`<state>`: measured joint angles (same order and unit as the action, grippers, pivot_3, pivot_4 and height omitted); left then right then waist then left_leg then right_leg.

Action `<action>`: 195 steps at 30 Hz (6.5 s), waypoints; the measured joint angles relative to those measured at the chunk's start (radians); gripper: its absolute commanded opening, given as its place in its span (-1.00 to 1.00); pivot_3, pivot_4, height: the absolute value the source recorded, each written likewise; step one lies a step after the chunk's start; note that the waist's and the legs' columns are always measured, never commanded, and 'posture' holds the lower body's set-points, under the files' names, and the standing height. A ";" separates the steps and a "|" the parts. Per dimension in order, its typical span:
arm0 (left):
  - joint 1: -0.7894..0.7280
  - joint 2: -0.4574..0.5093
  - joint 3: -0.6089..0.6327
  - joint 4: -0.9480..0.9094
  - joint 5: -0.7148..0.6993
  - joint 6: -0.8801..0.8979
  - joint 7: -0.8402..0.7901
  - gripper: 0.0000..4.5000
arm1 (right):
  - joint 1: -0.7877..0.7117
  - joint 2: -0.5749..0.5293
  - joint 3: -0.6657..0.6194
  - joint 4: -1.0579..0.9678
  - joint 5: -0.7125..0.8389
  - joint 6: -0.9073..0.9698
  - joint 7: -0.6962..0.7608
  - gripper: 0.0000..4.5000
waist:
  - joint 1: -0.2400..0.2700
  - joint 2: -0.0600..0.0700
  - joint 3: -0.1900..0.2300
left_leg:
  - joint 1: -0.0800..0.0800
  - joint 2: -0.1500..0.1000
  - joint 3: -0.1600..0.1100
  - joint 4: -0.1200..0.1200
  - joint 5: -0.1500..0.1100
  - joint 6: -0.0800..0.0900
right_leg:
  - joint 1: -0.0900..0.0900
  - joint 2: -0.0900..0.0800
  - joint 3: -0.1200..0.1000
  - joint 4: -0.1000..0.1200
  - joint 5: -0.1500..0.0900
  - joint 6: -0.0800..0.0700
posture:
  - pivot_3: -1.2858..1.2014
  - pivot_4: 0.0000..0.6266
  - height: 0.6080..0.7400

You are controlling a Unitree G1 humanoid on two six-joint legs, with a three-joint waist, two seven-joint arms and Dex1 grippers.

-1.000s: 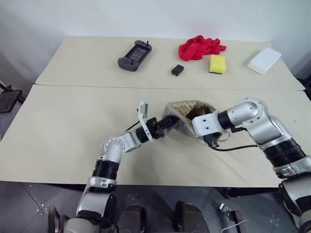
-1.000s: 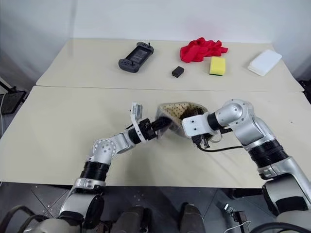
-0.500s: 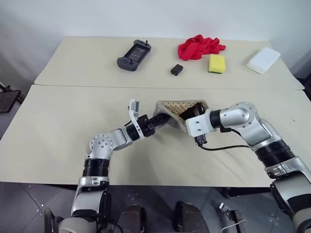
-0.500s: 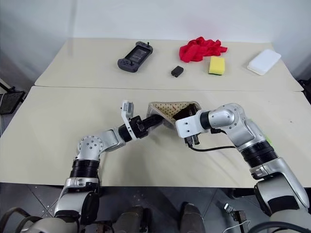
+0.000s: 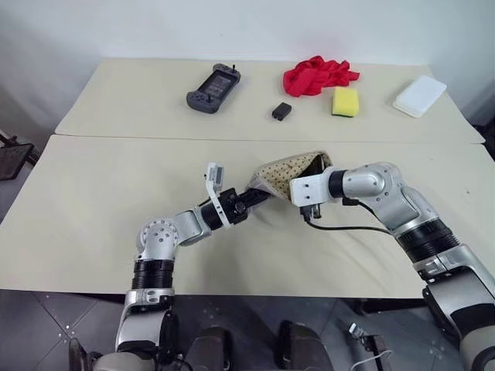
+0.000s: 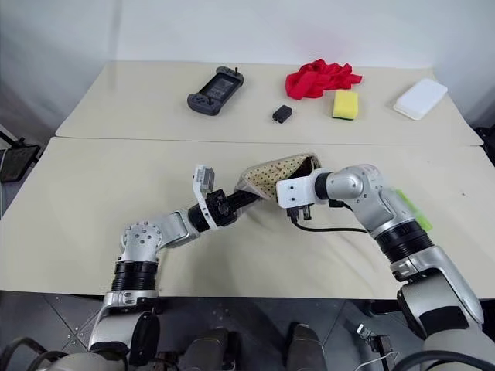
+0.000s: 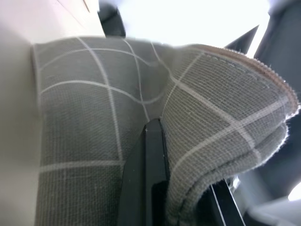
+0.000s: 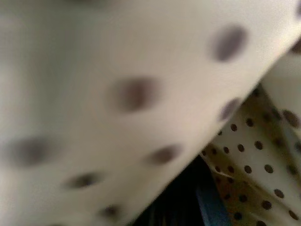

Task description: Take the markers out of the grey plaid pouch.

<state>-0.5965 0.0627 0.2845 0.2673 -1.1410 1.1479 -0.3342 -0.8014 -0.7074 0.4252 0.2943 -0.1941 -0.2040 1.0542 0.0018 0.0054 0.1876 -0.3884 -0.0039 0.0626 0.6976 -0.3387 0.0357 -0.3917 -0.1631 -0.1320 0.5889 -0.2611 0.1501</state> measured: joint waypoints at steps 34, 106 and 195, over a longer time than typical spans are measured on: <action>0.028 0.199 -0.421 -0.051 0.621 -0.855 -0.497 -1.00 | -0.064 -0.027 -0.080 0.083 0.288 -0.011 0.431 -0.99 | 0.000 0.000 0.000 | 0.000 0.000 0.003 0.000 0.000 0.000 | -0.001 0.001 0.000 -0.001 0.000 0.000 | 0.03 -0.52 1.00; 0.254 0.037 -0.403 -0.215 0.692 -0.992 -0.474 -1.00 | -0.048 -0.182 -0.179 -0.354 0.487 0.812 0.249 0.26 | 0.023 0.000 0.001 | -0.002 0.001 0.002 0.000 -0.001 0.001 | -0.003 -0.002 0.000 0.000 0.000 0.000 | 0.03 -0.52 1.00; 0.225 0.066 -0.403 -0.123 0.715 -1.036 -0.521 -1.00 | -0.120 0.044 0.079 -0.147 0.014 0.584 0.309 0.26 | 0.012 0.000 0.000 | -0.001 0.000 0.002 0.001 -0.001 0.001 | -0.002 0.000 0.000 0.001 0.000 0.000 | 0.03 -0.52 1.00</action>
<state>-0.3711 0.1291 -0.1187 0.1447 -0.4257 0.1117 -0.8548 -0.9217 -0.6638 0.5046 0.1478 -0.1800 0.3803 1.3629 0.0137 0.0053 0.1881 -0.3895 -0.0040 0.0648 0.6983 -0.3397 0.0370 -0.3940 -0.1635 -0.1320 0.5896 -0.2611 0.1499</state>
